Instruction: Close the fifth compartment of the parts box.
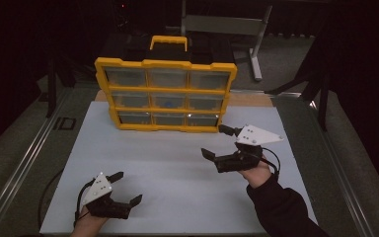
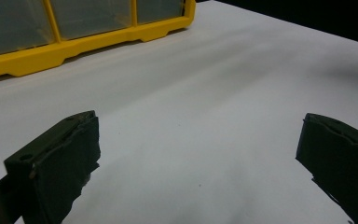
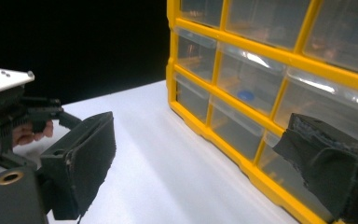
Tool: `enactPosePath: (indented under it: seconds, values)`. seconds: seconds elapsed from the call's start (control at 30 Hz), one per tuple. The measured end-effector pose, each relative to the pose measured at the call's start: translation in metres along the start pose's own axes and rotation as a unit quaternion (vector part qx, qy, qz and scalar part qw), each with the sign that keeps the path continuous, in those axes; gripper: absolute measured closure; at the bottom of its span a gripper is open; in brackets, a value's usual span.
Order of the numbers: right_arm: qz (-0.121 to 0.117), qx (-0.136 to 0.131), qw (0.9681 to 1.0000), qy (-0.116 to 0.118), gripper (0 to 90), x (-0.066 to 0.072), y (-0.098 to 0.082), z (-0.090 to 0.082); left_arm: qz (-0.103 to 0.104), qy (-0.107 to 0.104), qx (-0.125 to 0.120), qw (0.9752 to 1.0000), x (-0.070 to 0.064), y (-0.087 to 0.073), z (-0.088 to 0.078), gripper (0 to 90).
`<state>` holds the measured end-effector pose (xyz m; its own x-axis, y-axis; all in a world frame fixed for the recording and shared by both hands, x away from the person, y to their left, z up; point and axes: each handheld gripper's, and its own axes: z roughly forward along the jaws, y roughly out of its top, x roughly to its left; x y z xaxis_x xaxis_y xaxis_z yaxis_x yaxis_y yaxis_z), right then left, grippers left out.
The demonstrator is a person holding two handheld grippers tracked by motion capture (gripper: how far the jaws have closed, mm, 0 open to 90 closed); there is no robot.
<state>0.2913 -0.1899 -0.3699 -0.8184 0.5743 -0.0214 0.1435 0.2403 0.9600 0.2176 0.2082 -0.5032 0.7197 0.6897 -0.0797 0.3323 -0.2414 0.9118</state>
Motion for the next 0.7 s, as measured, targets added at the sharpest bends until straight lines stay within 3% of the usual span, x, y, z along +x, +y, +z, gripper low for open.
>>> enactPosePath:
  seconds: [0.7]
  values:
    - [0.021,0.016,0.9991,-0.033,9.4,-0.009,-0.07,-0.033,0.001,0.0,0.0,1.0,0.0,0.0,0.0,0.0]
